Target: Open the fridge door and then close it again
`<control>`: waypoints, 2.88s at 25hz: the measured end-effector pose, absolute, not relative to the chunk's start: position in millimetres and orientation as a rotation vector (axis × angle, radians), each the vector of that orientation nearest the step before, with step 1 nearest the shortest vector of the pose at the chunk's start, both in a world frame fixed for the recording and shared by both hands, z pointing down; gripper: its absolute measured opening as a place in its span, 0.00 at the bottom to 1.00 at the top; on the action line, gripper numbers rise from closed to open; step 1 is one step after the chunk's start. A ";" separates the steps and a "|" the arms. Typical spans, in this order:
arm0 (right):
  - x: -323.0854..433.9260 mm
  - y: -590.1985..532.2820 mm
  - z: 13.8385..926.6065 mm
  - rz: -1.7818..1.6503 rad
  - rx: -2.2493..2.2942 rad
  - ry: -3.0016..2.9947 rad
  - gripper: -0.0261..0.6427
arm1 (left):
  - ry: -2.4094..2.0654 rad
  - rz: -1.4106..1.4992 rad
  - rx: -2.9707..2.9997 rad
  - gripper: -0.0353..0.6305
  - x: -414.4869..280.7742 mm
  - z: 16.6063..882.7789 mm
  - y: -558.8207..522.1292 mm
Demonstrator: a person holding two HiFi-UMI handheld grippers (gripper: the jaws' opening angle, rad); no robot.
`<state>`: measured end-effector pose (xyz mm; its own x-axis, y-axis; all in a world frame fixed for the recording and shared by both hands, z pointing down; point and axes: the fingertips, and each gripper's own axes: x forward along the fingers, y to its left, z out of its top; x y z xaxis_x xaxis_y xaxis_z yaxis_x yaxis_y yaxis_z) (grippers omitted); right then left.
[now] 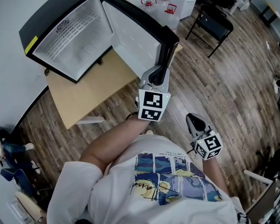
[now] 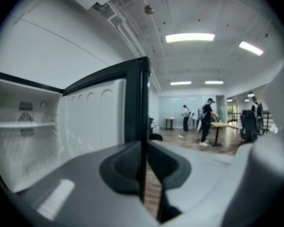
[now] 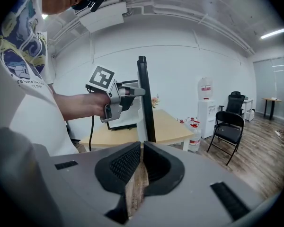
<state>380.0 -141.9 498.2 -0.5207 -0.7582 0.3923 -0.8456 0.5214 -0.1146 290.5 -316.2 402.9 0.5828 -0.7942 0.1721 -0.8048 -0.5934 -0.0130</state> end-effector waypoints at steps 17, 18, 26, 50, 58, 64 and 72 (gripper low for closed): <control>378.2 -141.9 498.5 0.428 1.334 -2.471 0.08 | -1.379 0.246 2.738 0.12 290.9 402.0 -315.1; 378.3 -141.9 498.7 0.428 1.334 -2.471 0.08 | -1.379 0.247 2.738 0.12 291.1 402.1 -315.0; 377.9 -144.4 498.3 0.427 1.330 -2.469 0.08 | -1.378 0.246 2.736 0.12 289.8 402.7 -315.6; 354.5 -137.5 498.7 0.414 1.230 -2.510 0.08 | -1.422 0.230 2.696 0.12 255.6 401.2 -290.9; 339.1 -135.5 501.7 0.420 1.171 -2.529 0.08 | -1.467 0.220 2.660 0.12 230.8 400.8 -280.2; 323.1 -136.1 501.0 0.418 1.110 -2.548 0.08 | -1.524 0.213 2.646 0.12 207.2 398.1 -268.9; 298.0 -137.4 504.2 0.417 1.021 -2.563 0.08 | -1.586 0.206 2.614 0.12 173.0 399.2 -256.7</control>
